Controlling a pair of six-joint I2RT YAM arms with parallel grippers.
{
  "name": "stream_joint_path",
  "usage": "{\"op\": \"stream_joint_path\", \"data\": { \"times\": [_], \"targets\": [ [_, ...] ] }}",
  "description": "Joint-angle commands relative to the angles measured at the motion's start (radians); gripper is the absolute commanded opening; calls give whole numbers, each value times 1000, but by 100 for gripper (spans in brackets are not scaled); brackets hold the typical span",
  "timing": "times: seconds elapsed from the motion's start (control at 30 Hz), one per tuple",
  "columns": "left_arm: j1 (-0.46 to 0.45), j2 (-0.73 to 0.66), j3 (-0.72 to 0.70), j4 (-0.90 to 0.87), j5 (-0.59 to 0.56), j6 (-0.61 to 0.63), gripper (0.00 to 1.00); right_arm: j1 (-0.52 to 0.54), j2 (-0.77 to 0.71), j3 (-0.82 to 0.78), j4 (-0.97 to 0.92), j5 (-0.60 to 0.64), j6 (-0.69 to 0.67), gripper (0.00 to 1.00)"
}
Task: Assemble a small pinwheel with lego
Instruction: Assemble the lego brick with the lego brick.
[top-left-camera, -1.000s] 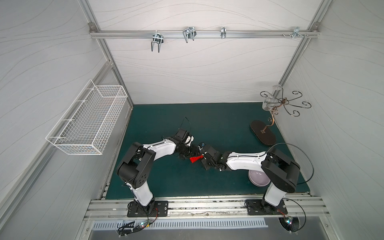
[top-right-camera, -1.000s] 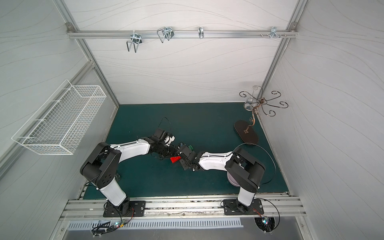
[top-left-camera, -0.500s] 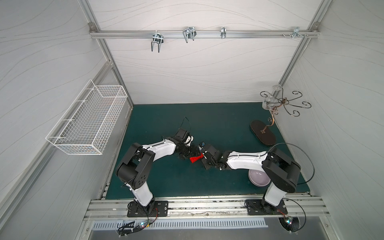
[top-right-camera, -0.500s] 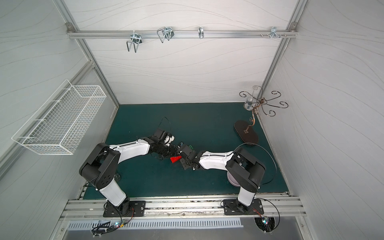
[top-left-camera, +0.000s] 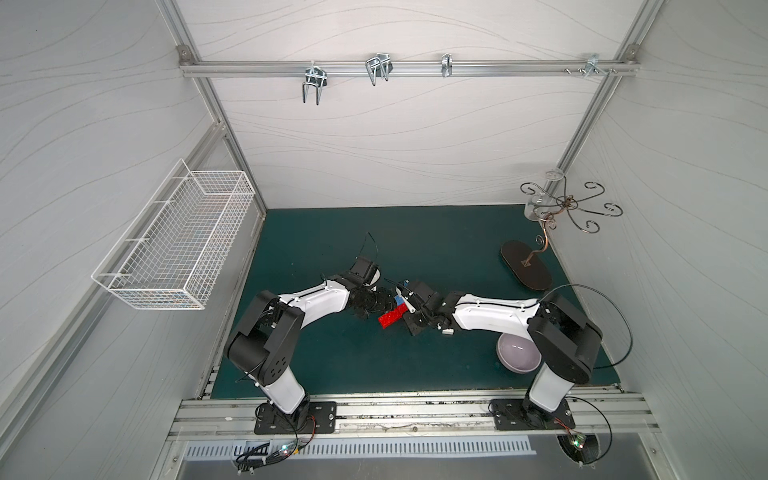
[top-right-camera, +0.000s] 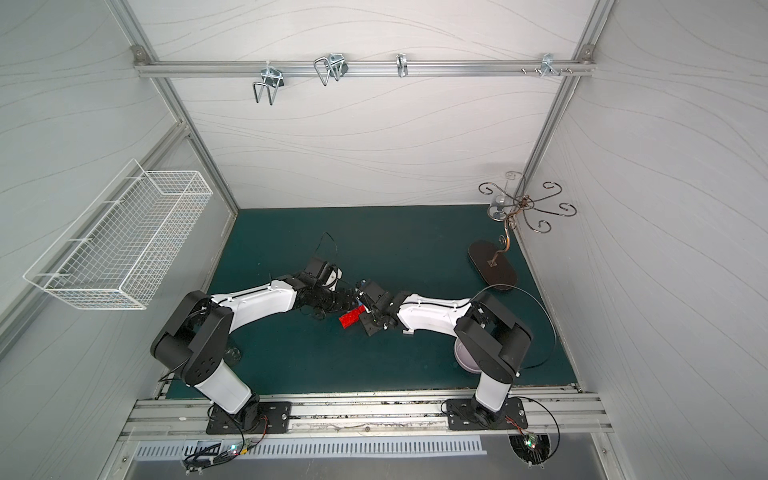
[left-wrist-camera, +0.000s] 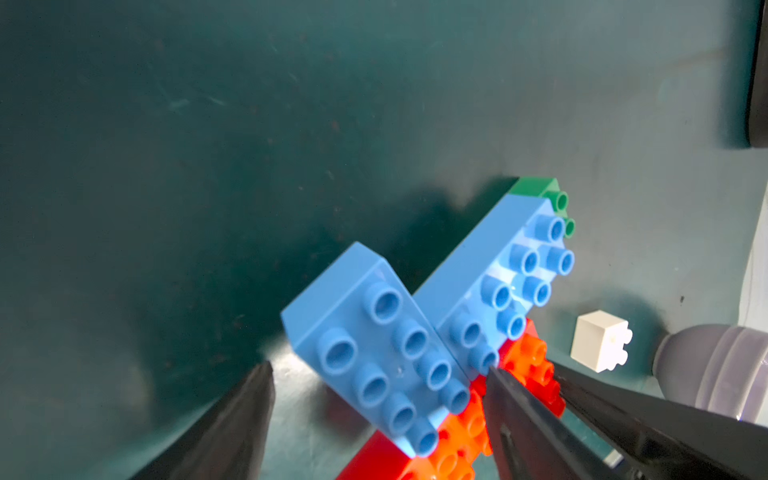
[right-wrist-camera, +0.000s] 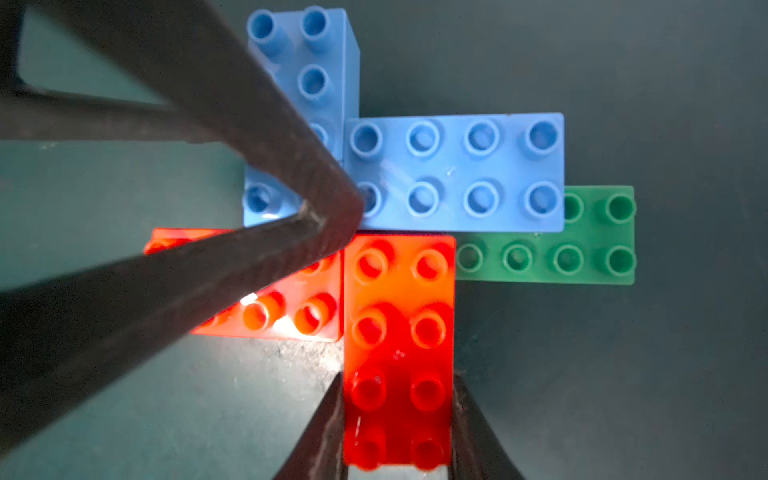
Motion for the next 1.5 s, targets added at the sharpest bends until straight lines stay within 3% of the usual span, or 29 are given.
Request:
{"op": "stream_joint_path", "data": {
  "times": [0.0,0.87,1.47],
  "targets": [
    [5,6,12,47,-1,-4,84,-10,7,19,-63,-44,19,18],
    [-16,49,-49,138,91,5,85,-13,49,64,-93,-68,8,18],
    [-59,84,-15,-45,-70,79,80,-4,64,90,-123,-53,6,18]
  ]
}}
